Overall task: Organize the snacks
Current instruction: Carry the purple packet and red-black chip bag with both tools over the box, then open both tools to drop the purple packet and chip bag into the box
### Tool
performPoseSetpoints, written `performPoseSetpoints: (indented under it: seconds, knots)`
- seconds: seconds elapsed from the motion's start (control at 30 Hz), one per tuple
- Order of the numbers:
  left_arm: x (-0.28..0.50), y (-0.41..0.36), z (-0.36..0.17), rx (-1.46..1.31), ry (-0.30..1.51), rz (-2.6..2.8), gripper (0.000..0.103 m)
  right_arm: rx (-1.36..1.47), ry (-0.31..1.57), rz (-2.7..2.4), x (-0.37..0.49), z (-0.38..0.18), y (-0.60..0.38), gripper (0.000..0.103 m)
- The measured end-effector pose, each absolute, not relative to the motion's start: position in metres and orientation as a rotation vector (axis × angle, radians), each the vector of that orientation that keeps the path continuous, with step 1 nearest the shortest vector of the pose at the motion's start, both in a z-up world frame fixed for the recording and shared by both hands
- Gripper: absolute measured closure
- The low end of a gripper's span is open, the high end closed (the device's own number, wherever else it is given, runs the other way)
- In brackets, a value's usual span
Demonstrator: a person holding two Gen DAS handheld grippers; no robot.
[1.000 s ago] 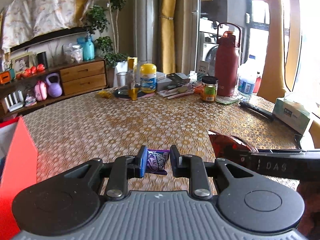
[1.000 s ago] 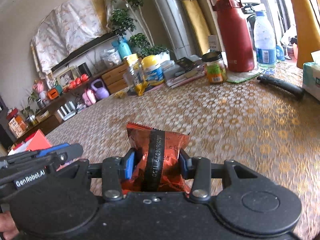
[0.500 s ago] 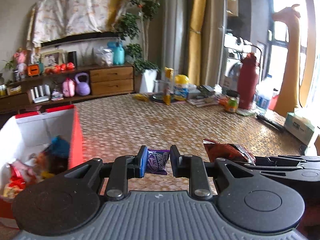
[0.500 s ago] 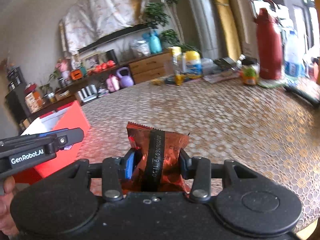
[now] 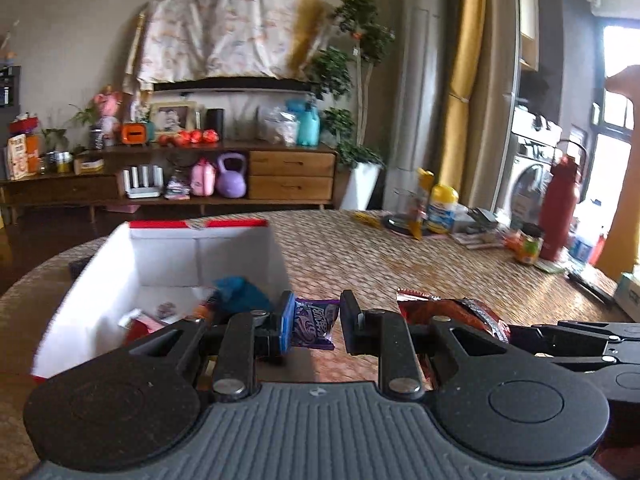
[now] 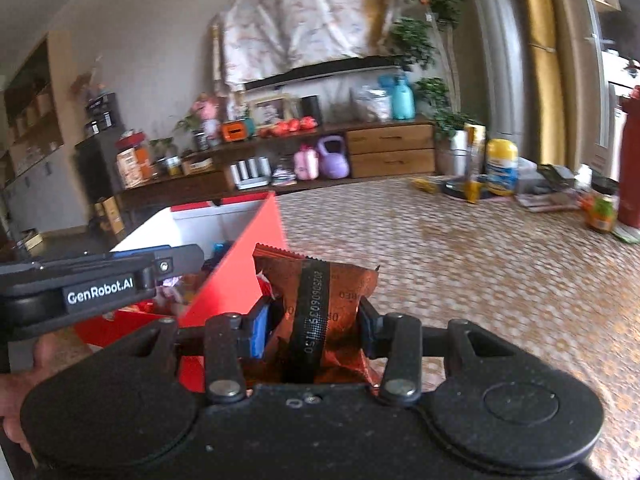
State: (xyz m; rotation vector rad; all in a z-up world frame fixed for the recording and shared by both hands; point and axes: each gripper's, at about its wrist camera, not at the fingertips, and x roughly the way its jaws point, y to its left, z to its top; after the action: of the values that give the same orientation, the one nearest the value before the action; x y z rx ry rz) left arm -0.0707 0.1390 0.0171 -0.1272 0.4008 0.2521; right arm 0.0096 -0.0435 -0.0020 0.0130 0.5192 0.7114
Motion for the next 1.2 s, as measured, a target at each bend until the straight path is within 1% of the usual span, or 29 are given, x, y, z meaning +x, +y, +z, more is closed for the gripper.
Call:
performPoseSetpoints:
  seconds: [0.33, 0.67, 0.8, 0.9, 1.0, 1.2]
  knots:
    - [-0.073, 0.199, 0.025, -0.140, 0.398, 0.348, 0.080, -0.040, 0.468, 0.832, 0.007, 0.018, 0.018, 0.062]
    - [-0.035, 0.263, 0.038, -0.125, 0.467, 0.378, 0.080, -0.155, 0.461, 0.946, 0.046, 0.039, 0.098, 0.062]
    - [-0.024, 0.290, 0.036, -0.162, 0.492, 0.405, 0.080, -0.175, 0.511, 0.987, 0.065, 0.044, 0.132, 0.062]
    - [-0.016, 0.315, 0.027, -0.250, 0.523, 0.397, 0.080, -0.216, 0.530, 1.001, 0.076, 0.045, 0.157, 0.062]
    - [-0.007, 0.330, 0.017, -0.298, 0.552, 0.404, 0.080, -0.214, 0.588, 1.018, 0.087, 0.038, 0.173, 0.062]
    - [0.006, 0.343, 0.002, -0.326, 0.598, 0.413, 0.080, -0.244, 0.646, 0.994, 0.098, 0.021, 0.191, 0.062]
